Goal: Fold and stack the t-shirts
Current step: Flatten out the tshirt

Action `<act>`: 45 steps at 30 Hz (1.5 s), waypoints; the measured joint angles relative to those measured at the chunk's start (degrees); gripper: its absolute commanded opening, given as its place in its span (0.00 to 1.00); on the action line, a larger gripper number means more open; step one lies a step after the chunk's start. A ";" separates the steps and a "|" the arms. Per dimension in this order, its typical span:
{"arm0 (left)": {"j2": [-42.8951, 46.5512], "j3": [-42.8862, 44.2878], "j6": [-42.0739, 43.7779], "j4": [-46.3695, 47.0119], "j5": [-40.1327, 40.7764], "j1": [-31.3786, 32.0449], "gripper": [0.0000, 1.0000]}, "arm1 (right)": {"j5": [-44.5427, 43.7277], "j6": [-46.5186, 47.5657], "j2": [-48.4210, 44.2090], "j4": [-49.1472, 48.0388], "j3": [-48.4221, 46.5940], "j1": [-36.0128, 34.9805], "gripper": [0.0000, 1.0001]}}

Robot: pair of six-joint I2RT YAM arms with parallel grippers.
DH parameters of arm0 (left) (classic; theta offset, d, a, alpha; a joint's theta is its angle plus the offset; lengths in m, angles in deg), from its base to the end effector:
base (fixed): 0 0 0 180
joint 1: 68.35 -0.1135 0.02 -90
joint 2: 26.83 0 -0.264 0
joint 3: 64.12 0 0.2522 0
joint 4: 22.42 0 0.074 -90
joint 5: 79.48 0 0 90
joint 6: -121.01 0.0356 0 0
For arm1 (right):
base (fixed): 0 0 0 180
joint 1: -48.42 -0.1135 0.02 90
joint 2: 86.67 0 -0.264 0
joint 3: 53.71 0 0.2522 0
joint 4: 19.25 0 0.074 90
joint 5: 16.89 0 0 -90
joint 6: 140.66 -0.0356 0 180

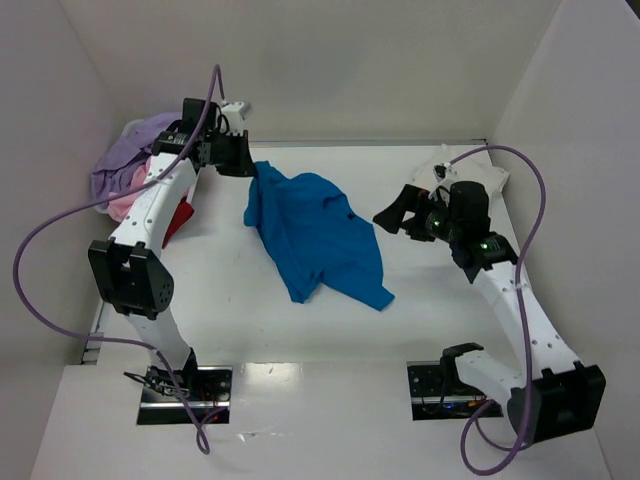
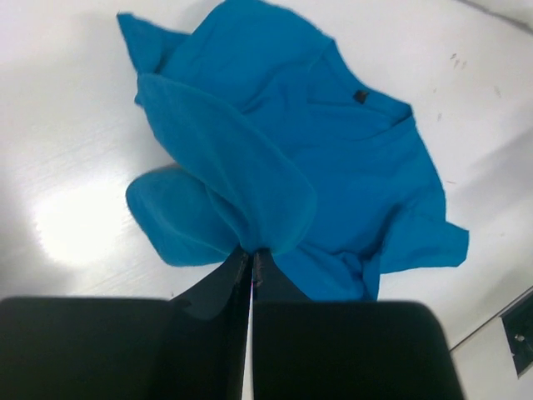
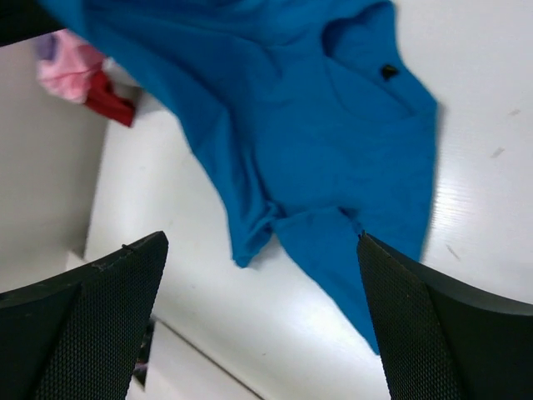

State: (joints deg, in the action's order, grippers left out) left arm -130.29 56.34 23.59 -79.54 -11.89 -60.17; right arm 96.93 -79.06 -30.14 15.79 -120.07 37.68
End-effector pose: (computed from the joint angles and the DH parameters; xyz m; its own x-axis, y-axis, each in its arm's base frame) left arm 0.3983 -0.0710 0.3751 -0.6867 -0.0219 -0.7266 0.3342 0.8781 -0.3424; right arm 0.2128 0.0550 0.3314 -0.6199 0.3253 -0.7140 -0.2667 0.7685 0.5816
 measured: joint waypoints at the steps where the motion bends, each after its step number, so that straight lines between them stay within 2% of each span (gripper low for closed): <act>1: 0.68 -1.16 0.00 -0.04 0.57 0.00 0.02 | -1.05 0.09 2.01 -0.57 -0.09 0.00 1.00; 7: 4.68 -7.93 -0.07 -0.33 4.00 0.00 0.02 | -4.87 0.83 16.24 -2.80 -6.34 -0.46 1.00; 18: 8.48 -14.10 -0.11 0.50 6.10 0.00 0.03 | -10.34 0.48 42.77 -11.69 -22.91 -7.87 0.99; 24: 8.48 -14.34 -0.15 0.96 5.86 0.00 0.03 | -13.99 4.85 56.78 -10.32 -35.45 -9.33 0.87; 29: 8.50 -14.86 -0.15 1.33 5.49 0.00 0.03 | -17.70 9.53 62.60 -7.98 -43.30 -9.35 0.85; 32: 8.50 -15.21 -0.11 1.33 5.16 0.00 0.03 | -19.02 11.91 66.45 -6.78 -49.16 -9.35 0.77; 33: 8.50 -15.21 -0.11 1.36 5.05 0.00 0.03 | -19.21 12.48 67.69 -6.34 -50.69 -9.35 0.71; 45: 8.50 -15.21 -0.09 1.40 4.13 0.00 0.03 | -16.55 16.11 77.61 -1.90 -54.73 -9.35 0.70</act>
State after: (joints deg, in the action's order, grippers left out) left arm -121.78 41.13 23.50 -78.14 -7.76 -60.17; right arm 80.38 -62.95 47.47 13.88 -174.80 28.33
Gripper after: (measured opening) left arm 0.028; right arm 0.701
